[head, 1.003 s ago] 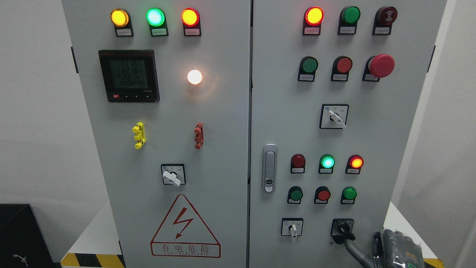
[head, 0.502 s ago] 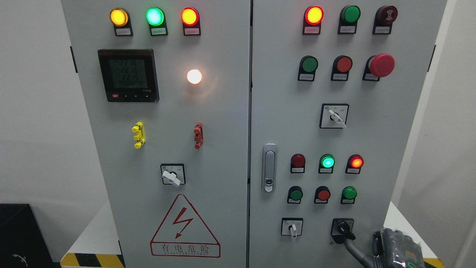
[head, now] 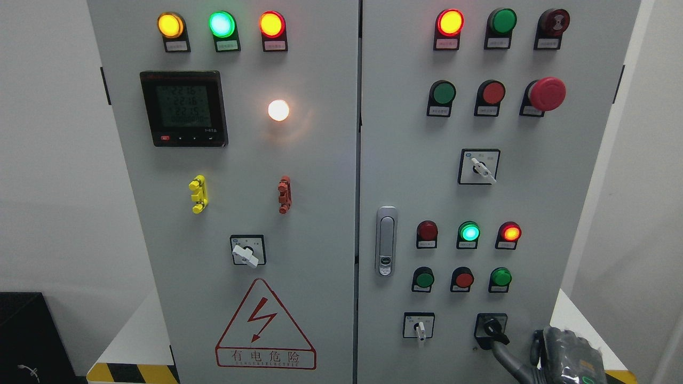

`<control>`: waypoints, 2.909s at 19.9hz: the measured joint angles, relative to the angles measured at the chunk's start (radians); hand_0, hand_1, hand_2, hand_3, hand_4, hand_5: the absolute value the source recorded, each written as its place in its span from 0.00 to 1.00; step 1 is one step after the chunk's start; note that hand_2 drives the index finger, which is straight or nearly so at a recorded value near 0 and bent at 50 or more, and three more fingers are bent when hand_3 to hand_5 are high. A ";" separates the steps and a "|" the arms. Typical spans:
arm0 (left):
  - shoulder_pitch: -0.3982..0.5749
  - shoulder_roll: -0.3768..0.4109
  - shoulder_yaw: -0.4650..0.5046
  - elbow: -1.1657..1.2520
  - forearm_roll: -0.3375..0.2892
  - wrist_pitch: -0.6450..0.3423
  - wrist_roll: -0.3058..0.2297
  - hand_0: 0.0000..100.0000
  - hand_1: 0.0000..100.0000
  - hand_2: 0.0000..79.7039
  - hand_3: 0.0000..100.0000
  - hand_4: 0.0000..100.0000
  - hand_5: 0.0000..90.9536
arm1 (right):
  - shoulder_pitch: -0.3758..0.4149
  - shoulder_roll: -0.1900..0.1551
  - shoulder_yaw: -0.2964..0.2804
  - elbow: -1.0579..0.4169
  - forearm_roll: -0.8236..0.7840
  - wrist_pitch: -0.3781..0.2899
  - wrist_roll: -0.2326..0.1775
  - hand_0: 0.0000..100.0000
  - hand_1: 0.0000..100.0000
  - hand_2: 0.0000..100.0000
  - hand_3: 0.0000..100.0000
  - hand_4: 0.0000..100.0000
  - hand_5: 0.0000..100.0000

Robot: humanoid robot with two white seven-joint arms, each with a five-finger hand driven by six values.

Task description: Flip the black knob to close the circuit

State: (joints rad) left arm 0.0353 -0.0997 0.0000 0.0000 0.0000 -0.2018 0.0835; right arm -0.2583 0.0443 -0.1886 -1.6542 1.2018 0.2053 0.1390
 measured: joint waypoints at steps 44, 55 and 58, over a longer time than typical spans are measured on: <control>0.000 0.000 0.000 0.000 0.000 0.000 0.000 0.00 0.00 0.00 0.00 0.00 0.00 | 0.298 0.052 0.067 -0.193 -0.669 -0.296 -0.121 0.00 0.11 0.27 0.48 0.43 0.26; 0.000 0.000 0.000 0.000 0.000 0.000 0.000 0.00 0.00 0.00 0.00 0.00 0.00 | 0.456 0.064 0.056 -0.255 -1.138 -0.410 0.052 0.00 0.10 0.00 0.05 0.00 0.00; 0.000 0.000 0.000 0.000 0.000 0.000 0.000 0.00 0.00 0.00 0.00 0.00 0.00 | 0.479 0.066 0.054 -0.261 -1.197 -0.428 0.075 0.00 0.08 0.00 0.00 0.00 0.00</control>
State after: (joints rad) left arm 0.0353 -0.0997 0.0000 0.0000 0.0000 -0.2013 0.0835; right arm 0.2208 0.1099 -0.1343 -1.9151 0.0047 -0.2226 0.2144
